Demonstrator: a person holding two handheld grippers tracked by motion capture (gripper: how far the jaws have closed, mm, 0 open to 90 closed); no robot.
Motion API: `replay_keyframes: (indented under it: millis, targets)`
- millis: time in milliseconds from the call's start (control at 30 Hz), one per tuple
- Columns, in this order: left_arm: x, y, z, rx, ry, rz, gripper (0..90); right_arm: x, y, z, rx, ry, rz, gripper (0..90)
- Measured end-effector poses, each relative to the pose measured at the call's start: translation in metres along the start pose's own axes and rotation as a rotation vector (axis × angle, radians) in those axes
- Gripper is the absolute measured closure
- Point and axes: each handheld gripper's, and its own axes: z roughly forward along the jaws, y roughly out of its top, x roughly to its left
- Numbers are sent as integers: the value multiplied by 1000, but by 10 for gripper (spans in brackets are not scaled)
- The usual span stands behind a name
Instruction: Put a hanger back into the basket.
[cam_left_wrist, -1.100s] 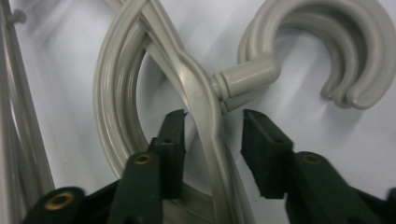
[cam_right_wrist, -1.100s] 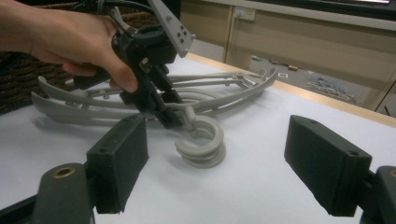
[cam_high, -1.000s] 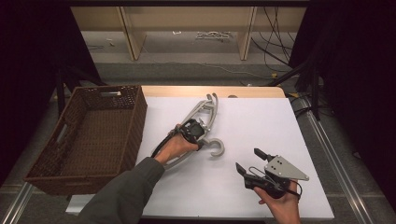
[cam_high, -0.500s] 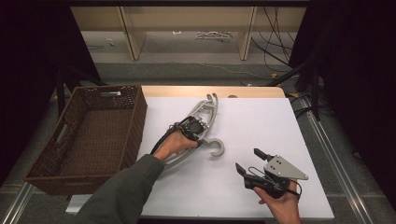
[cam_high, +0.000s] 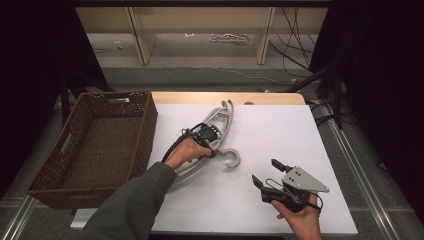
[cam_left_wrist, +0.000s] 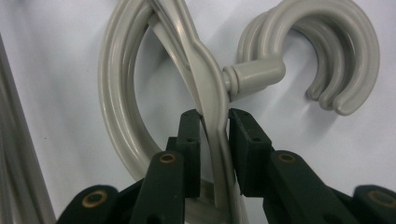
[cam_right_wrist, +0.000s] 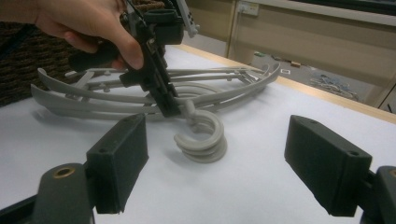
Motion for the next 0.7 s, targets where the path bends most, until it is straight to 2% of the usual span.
replay_keyframes:
  millis: [133, 200, 333, 433, 567, 600, 667, 700]
  targets:
    - [0, 2, -1, 20, 5, 5, 748, -1, 0, 1, -11, -12, -25, 224]
    - [0, 1, -1, 14, -5, -12, 748, 0, 0, 0, 1, -1, -3, 224]
    - [5, 1, -2, 12, -35, -32, 751, 0, 0, 0, 3, -5, -7, 224]
    - [4, 1, -2, 18, -31, -23, 750, -1, 0, 0, -8, -9, -21, 224]
    - [5, 1, -3, 8, -36, -44, 743, 0, 0, 2, -25, -8, -20, 224]
    - [5, 1, -5, 12, -34, -43, 748, -1, 0, 1, -8, -12, -26, 224]
    - [6, 1, -6, 2, -43, -51, 766, -1, 0, 1, -9, -12, -25, 224]
    - [6, 1, -6, 2, -43, -51, 777, 0, 0, 2, -28, -10, -23, 224]
